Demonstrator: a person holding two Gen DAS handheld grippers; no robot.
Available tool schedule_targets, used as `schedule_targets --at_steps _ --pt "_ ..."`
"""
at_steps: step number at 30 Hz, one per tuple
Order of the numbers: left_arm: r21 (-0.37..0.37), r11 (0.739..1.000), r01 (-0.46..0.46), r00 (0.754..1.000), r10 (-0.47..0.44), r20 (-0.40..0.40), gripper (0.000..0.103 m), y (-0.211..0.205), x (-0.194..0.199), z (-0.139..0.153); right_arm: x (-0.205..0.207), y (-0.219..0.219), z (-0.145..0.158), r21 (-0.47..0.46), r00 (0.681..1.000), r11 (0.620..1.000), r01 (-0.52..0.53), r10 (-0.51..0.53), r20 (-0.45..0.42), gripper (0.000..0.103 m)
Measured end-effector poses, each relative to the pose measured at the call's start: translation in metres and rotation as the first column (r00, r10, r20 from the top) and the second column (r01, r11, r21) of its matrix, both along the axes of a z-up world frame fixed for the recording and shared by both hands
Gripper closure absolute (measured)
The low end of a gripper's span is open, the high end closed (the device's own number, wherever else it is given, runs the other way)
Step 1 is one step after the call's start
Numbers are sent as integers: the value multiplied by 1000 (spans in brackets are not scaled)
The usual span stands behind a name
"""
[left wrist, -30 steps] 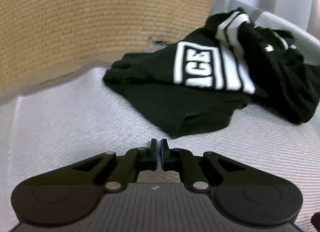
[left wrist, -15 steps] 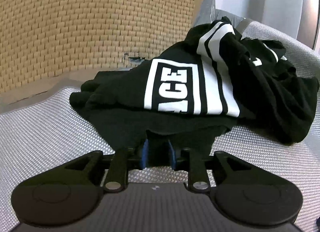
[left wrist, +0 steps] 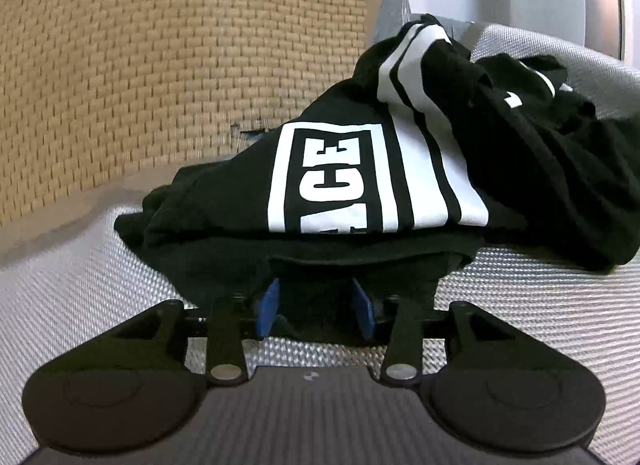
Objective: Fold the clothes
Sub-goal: 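Hold the shirt hem with the left tool while the right tool moves alongside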
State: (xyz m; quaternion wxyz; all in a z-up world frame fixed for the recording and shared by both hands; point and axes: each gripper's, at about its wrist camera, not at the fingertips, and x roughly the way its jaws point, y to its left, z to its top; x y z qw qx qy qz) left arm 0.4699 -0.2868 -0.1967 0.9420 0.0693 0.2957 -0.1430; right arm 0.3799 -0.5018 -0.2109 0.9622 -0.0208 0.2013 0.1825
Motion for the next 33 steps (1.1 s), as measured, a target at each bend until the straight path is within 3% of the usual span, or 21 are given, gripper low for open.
schedule_targets --at_steps 2,3,6,20,33 --pt "-9 1000 -13 1000 13 -3 65 1 2 1 -1 0 0 1 1000 1000 -3 3 3 31" --pt "-6 1000 -29 1000 29 -1 79 3 2 2 -1 0 0 1 1000 1000 -5 5 5 30" --pt "39 998 -50 999 49 22 102 9 -1 2 -2 0 -1 -7 1000 1000 -8 8 13 30" --pt "120 986 -117 991 108 77 102 33 -19 -3 4 -1 -2 -30 999 999 -21 22 24 30" --pt "128 970 -208 977 200 76 102 89 -36 -3 9 0 0 -47 999 999 -15 16 27 30"
